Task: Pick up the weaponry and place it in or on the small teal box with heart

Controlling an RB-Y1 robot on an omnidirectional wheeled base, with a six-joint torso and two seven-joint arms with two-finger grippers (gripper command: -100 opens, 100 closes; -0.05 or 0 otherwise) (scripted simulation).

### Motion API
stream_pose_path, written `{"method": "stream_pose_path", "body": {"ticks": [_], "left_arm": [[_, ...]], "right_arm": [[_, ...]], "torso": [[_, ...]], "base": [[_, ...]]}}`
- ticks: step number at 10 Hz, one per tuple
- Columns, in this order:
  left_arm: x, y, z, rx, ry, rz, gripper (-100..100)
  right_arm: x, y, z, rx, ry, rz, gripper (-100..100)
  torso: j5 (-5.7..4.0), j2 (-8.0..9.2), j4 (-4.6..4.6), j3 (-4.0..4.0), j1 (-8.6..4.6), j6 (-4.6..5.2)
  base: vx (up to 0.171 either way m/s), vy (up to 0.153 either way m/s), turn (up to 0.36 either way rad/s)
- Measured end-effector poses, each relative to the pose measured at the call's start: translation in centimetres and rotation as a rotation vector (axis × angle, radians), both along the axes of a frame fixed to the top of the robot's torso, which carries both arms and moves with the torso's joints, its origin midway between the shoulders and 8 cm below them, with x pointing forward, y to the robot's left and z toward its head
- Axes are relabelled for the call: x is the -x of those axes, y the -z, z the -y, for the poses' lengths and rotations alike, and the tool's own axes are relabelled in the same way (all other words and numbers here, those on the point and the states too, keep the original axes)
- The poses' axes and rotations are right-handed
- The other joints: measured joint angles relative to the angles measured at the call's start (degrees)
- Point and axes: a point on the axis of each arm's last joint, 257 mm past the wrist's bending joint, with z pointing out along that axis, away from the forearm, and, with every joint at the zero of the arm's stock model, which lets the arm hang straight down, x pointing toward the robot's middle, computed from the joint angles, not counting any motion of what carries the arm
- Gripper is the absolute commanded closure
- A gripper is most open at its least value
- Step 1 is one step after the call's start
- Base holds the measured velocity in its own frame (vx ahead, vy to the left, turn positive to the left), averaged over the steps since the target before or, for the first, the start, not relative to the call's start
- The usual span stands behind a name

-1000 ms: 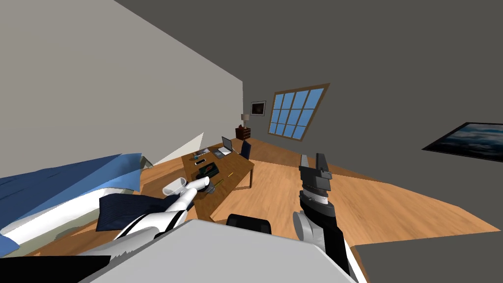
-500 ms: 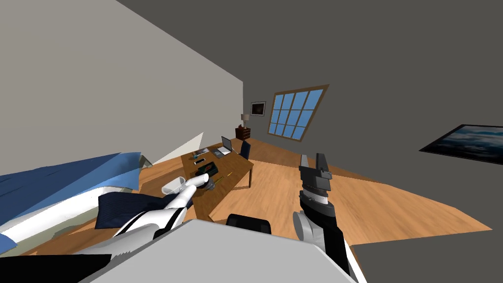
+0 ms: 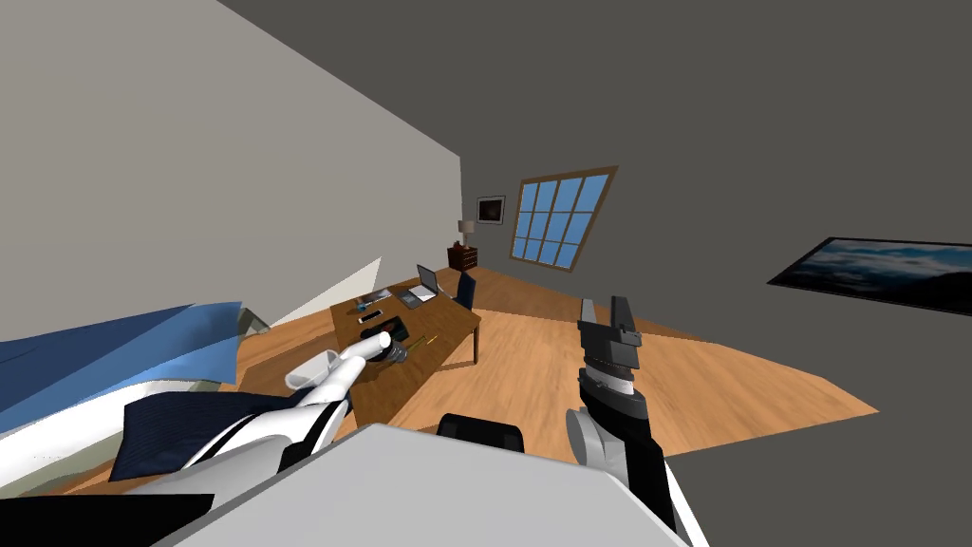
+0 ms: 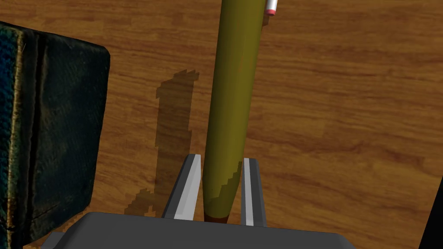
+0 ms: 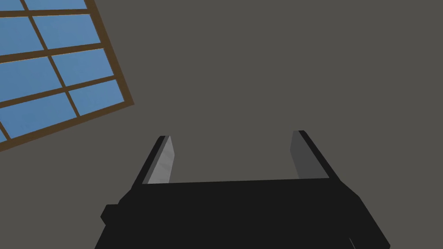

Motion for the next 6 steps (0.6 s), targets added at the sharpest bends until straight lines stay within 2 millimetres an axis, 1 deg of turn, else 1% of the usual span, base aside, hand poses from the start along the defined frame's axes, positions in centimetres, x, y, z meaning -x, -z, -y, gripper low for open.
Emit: {"method": "stream_pose_path", "body": {"ticks": [3, 5, 6], "left_arm": [[0.3, -1.8, -2.8, 0.024, -0.066, 0.029, 100], [0.8, -3.5, -5.1, 0.031, -0.105, 0.043, 100], [1.3, -4.0, -6.1, 0.031, -0.125, 0.048, 100]], "right_arm": [[0.0, 0.0, 0.0, 0.000, 0.000, 0.000, 0], [0.0, 0.0, 0.0, 0.000, 0.000, 0.000, 0], [0.0, 0.0, 0.0, 0.000, 0.000, 0.000, 0]], "torso": [[0.03, -0.01, 0.00, 0.00, 0.18, -0.03], [0.04, 0.05, 0.01, 0.03, 0.25, -0.02], [0.05, 0.08, 0.01, 0.04, 0.32, -0.03]], "base": [[0.039, -0.047, -0.141], [0.026, -0.017, -0.144], [0.014, 0.006, -0.064]]}}
